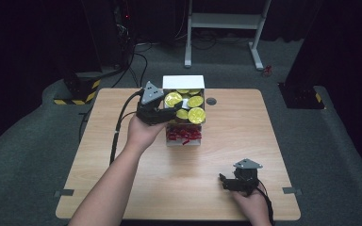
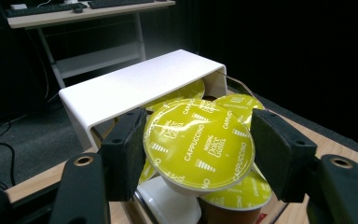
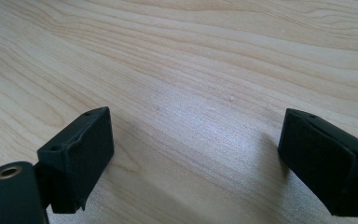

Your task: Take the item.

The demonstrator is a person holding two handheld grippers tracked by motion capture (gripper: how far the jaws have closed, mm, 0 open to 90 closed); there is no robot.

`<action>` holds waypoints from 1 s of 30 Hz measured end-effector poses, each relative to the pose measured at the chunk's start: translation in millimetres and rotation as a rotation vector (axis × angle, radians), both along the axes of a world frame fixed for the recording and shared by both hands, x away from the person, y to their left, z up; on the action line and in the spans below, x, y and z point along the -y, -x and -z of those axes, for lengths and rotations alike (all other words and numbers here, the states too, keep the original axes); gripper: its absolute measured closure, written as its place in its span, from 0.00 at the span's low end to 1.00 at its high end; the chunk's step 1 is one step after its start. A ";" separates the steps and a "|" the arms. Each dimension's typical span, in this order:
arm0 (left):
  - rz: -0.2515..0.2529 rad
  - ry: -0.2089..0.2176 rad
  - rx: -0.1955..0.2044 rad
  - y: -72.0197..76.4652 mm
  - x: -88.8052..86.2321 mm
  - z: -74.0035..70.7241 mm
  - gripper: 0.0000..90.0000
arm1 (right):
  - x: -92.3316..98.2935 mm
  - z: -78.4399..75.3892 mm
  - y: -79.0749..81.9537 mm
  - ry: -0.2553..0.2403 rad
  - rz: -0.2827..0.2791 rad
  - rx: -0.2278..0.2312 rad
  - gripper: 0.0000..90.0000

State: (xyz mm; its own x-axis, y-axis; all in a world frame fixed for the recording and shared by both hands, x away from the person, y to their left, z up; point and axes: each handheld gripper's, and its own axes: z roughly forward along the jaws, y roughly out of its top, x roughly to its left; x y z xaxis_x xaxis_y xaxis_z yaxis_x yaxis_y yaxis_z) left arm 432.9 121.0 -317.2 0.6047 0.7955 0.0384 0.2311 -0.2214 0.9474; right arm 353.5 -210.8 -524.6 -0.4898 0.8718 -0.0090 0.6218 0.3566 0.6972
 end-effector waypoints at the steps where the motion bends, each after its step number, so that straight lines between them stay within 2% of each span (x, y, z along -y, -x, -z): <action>1: -0.001 0.006 0.001 1.5 -1.0 -0.3 0.43 | 0.0 0.0 0.0 0.000 0.000 0.000 0.11; 10: 0.000 0.033 0.018 9.5 -13.5 -5.4 0.43 | 0.0 0.0 0.0 0.000 0.001 0.000 0.11; 20: -0.018 0.029 0.021 19.7 -29.5 -6.2 0.43 | -0.1 0.0 0.0 0.000 0.001 0.000 0.11; 30: -0.051 0.024 0.018 34.8 -57.7 -5.8 0.43 | -0.1 0.1 -1.3 0.002 -0.006 0.003 0.11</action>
State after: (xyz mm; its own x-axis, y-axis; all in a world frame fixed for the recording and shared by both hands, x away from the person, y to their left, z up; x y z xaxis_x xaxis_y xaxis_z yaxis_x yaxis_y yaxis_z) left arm 398.1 178.7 -311.4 0.5631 0.8259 0.0290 0.2244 -0.1866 0.9565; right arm 354.7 -210.7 -524.7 -0.4946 0.8690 -0.0124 0.6178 0.3616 0.6983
